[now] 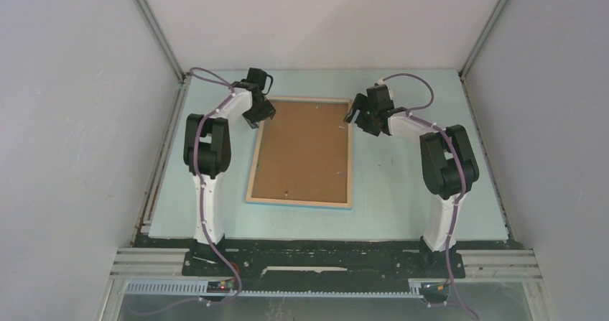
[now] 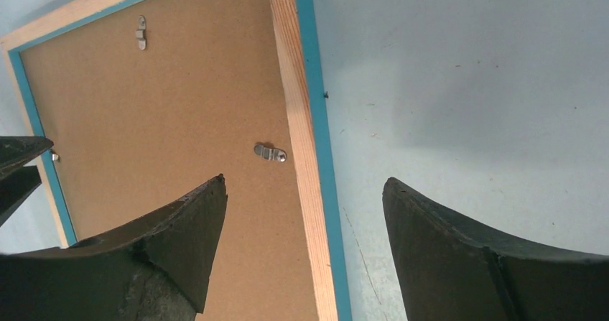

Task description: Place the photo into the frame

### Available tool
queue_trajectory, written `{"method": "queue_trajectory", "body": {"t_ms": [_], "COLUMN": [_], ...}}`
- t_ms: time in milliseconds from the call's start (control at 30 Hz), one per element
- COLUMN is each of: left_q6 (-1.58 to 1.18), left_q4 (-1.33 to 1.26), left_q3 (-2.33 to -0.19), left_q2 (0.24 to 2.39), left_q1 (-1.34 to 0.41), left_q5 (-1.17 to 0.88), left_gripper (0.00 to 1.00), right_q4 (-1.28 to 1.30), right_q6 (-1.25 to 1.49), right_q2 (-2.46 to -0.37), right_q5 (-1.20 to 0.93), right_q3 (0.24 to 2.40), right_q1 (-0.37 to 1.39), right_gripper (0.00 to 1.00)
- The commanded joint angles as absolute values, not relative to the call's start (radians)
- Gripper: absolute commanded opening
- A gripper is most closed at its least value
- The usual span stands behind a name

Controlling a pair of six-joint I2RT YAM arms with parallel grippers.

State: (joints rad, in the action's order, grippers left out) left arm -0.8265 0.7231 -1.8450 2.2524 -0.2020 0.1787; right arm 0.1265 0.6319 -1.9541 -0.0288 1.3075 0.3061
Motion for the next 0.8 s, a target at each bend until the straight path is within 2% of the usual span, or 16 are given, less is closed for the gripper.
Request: {"method": "queue_trajectory", "body": {"t_ms": [0,400,600,767], "left_q6": [-0.893,-0.898,-0.918,-0.924], "left_q4": [0.739,0.799,0.833,0.810], "left_q3": [-1.785,-1.858,-1.857,-1.848], "left_q2": [2.205,2.238,2.240,2.233], "left_q1": [-0.221,-0.227,-0.225,-0.219], "left_q5": [0.234,0.258,0.254,0.248], "left_gripper": [0.58,0.52,0.33,0.32], "right_q4": [0.175,0.236,0.225,0.231], "right_q6": [0.625,0.599,0.613,0.608], "right_q2": [-2.000,-2.045,-2.061,-2.060], "right_q5": [-0.007,-0.029,-0.067,-0.060], "right_q3": [1.371,1.422,1.423,1.424], "right_q1": [0.301,0.321,0.321,0.329], "right_gripper": [0.86,0.82,0.77,0.74]}}
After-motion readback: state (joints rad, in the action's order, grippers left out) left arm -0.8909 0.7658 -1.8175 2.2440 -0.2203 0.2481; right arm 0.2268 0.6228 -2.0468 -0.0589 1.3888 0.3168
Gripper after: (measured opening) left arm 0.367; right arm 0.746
